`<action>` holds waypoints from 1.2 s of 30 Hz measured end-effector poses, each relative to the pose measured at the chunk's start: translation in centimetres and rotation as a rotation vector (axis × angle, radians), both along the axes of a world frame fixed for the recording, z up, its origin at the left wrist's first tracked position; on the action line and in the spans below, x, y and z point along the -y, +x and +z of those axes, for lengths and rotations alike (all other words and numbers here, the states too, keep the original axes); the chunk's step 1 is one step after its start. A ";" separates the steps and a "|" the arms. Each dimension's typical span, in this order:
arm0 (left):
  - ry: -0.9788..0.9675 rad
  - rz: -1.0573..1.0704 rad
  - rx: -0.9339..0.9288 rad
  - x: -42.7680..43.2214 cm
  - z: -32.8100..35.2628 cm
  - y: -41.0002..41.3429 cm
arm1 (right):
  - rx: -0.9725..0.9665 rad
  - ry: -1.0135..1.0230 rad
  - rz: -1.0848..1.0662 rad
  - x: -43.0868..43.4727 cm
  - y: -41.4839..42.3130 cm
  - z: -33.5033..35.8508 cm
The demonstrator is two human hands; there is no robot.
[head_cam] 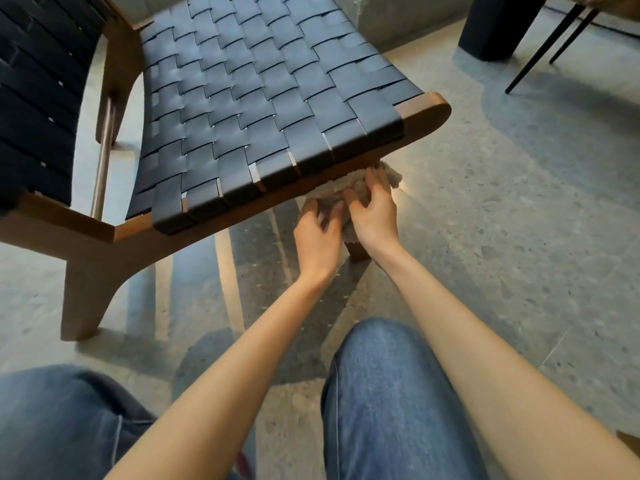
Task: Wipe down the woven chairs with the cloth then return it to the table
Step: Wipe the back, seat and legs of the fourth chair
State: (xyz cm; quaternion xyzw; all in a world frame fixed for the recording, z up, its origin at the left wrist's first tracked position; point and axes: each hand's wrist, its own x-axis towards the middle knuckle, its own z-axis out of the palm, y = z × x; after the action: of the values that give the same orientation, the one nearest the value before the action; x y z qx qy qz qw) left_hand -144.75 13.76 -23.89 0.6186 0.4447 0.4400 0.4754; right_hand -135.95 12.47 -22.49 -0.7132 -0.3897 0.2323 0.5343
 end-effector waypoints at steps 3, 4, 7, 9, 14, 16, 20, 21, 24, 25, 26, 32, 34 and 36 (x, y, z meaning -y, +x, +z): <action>-0.074 0.039 0.030 -0.4 -0.6 1.2 | 0.008 -0.009 0.024 0.2 1.0 -1.3; -0.078 0.048 0.028 -0.6 -0.8 1.5 | 0.006 -0.016 0.030 0.1 1.4 -1.7; -0.023 0.060 0.069 -0.8 -2.1 2.1 | -0.037 -0.010 0.044 -0.1 2.1 -2.9; 0.020 0.044 0.071 -1.0 -3.4 2.3 | -0.058 0.009 0.070 0.1 2.5 -3.9; 0.022 -0.016 -0.167 -1.9 -8.2 3.5 | 0.001 -0.037 0.178 0.6 4.2 -7.3; 0.030 -0.064 -0.300 -2.3 -10.1 3.8 | 0.004 -0.101 0.196 0.7 4.8 -9.0; 0.039 -0.226 -0.259 -2.5 -12.9 4.3 | -0.089 -0.197 0.230 0.9 5.5 -12.6; 0.004 -0.220 -0.214 -2.4 -13.2 4.6 | -0.099 -0.214 0.221 0.8 5.5 -13.4; -0.151 -0.312 -0.307 -3.0 -14.8 5.4 | -0.089 -0.298 0.186 0.5 5.7 -15.7; -0.199 -0.332 -0.372 -3.0 -15.4 5.6 | -0.071 -0.336 0.193 0.6 5.8 -16.3; -0.238 -0.329 -0.425 -3.0 -15.8 5.8 | -0.048 -0.371 0.210 0.8 6.0 -16.9; -0.368 -0.261 -0.345 -3.1 -16.1 5.9 | 0.016 -0.454 0.239 0.9 7.1 -17.1; -0.365 -0.198 -0.288 -2.6 -15.1 5.5 | 0.072 -0.389 0.199 1.2 6.7 -16.2; -0.334 -0.132 -0.206 -2.1 -13.8 5.1 | 0.139 -0.287 0.174 1.5 6.3 -15.0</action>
State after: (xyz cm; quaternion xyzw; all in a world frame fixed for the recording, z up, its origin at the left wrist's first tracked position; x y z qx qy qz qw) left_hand -139.67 15.88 -37.66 0.6008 0.5162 0.2626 0.5510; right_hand -129.62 10.95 -37.49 -0.7600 -0.4486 0.2812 0.3768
